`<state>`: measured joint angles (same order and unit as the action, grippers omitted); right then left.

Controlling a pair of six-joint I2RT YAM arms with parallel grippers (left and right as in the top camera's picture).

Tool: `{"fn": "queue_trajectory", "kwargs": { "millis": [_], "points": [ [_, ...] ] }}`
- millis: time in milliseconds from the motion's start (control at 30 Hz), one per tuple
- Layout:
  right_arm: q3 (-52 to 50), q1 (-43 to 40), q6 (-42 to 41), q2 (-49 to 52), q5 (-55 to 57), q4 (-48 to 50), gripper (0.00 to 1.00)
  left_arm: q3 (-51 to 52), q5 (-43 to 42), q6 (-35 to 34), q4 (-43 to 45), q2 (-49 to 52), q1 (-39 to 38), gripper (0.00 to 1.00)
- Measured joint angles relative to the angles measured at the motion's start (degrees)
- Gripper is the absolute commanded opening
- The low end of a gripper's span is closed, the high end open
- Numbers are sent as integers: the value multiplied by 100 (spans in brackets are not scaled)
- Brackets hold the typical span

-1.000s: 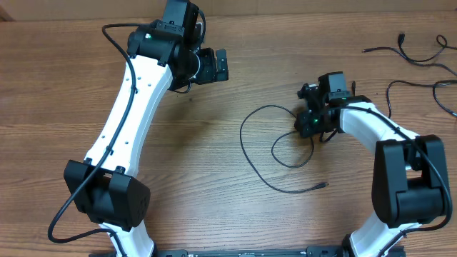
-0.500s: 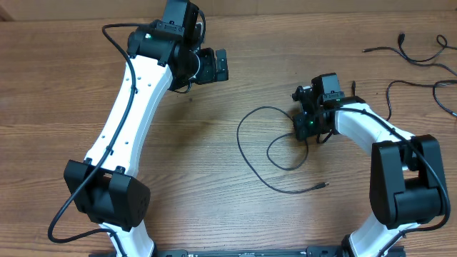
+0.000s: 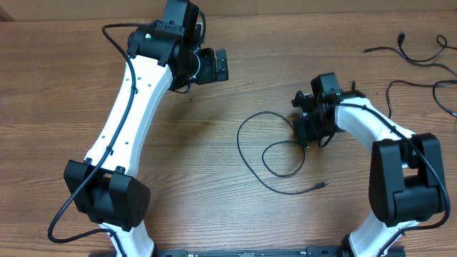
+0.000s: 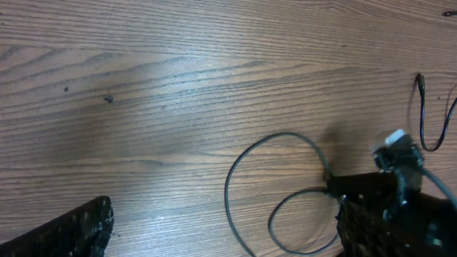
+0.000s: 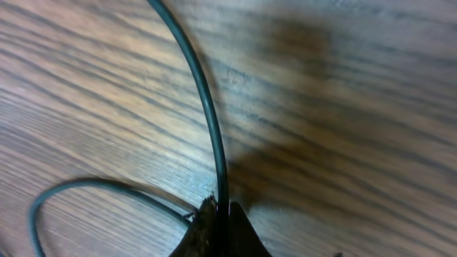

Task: Untangle cables
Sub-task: 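Pull the grasped cable up and rightward with the right gripper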

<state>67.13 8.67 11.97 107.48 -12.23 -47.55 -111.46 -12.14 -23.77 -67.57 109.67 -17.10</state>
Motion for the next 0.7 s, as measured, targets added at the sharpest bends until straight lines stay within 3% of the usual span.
{"fn": "queue_trajectory", "kwargs": {
  "millis": [400,700],
  "points": [
    [2245,-7,-13,7,116,-2116,4,0,0,0,-2,0,0,99],
    [3515,-640,-170,7,87,-2815,4,0,0,0,-4,2,0,100]
  ]
}}
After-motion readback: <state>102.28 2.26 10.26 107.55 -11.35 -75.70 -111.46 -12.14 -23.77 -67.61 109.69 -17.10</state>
